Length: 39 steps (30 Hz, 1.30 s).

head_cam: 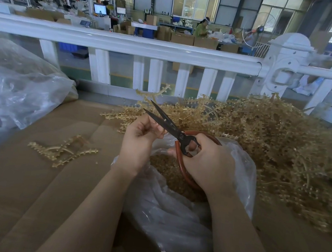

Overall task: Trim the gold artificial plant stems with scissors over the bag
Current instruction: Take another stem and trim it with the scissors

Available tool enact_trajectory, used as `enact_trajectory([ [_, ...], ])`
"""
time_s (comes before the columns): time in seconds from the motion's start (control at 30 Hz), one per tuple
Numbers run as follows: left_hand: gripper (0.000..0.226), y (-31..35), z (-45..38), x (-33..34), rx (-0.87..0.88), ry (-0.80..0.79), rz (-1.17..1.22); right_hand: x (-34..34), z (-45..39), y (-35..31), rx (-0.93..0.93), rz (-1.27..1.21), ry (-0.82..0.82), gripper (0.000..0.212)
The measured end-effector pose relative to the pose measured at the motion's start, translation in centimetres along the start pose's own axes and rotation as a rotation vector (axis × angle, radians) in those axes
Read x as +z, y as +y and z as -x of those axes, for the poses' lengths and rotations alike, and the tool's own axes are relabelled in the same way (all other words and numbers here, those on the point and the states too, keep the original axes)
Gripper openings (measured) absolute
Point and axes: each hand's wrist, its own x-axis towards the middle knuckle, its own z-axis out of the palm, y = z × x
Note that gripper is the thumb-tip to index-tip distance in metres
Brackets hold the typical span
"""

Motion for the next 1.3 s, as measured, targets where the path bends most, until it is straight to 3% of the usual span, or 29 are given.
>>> enact_trajectory([
  [0.37, 0.023, -0.39, -0.17, -0.18, -0.033, -0.024, 0.029, 0.12, -0.19, 0.44, 0.027, 0.037, -0.082, 0.064],
  [0.57, 0.026, -0.75, -0.13, -0.19, -0.035, -0.037, 0.009, -0.25, -0.23, 0.26, 0.011, -0.092, -0.117, 0.047],
  [0.8, 0.033, -0.41, -0.02, -0.07, -0.047, -0.025, 0.000, -0.31, -0.26, 0.19, -0.001, -0.072, -0.122, 0.044],
  [0.97, 0.034, -0.32, -0.05, -0.17, -0.031, -0.038, 0.006, -0.10, -0.30, 0.63, 0.015, -0.010, -0.119, 0.057],
  [1.3, 0.017, -0.75, -0.26, -0.26, -0.028, -0.076, 0.024, 0.16, -0.14, 0.58, -0.003, 0.014, -0.056, 0.055],
])
